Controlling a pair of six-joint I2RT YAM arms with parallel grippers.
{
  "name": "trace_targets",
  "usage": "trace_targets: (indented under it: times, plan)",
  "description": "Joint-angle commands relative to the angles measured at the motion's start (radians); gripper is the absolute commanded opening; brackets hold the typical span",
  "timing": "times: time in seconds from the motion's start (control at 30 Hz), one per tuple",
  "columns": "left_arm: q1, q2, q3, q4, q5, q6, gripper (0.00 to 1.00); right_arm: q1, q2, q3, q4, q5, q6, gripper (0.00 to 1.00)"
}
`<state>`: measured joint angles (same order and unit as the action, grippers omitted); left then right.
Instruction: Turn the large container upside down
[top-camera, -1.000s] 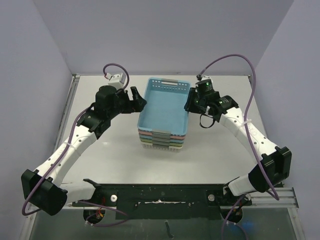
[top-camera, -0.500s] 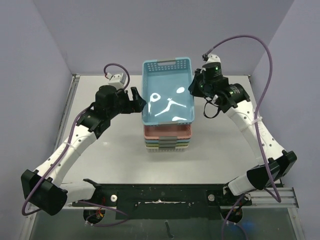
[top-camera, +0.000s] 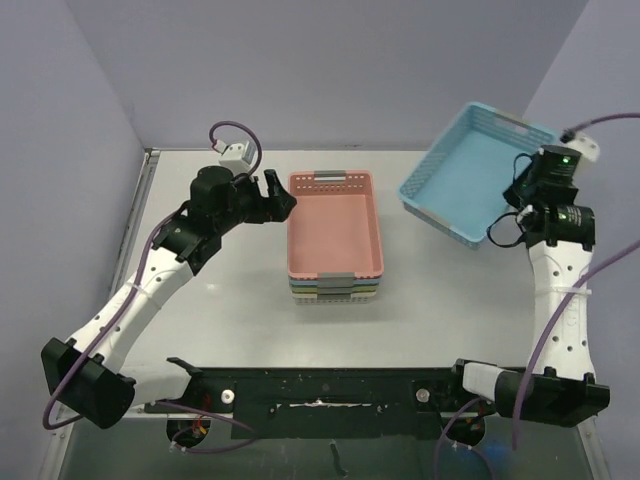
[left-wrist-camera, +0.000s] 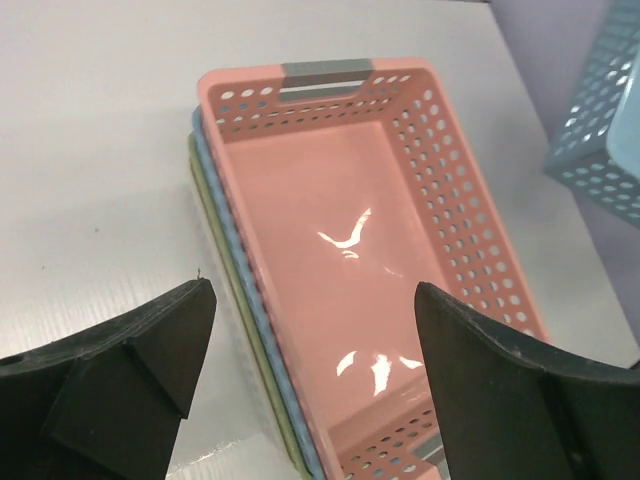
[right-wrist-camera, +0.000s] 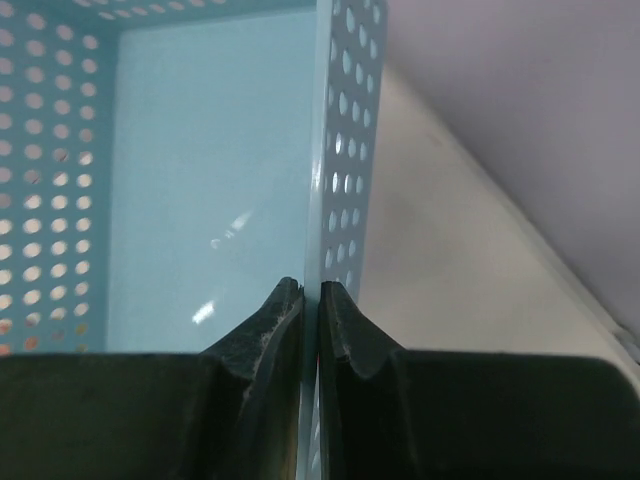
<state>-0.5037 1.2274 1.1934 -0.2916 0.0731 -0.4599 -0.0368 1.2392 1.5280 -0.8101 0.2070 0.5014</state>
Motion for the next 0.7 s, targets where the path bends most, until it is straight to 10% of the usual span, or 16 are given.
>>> trace_targets:
  times: [0.0, 0.67]
  plan:
    - [0.006, 0.032, 0.019, -0.039, -0.056, 0.029, 0.81, -0.138, -0.118, -0.057, 0.037, 0.033, -0.027, 0.00]
    - [-0.207, 0.310, 0.152, 0.022, -0.065, -0.030, 0.80, -0.186, -0.097, -0.229, 0.027, 0.114, -0.042, 0.00]
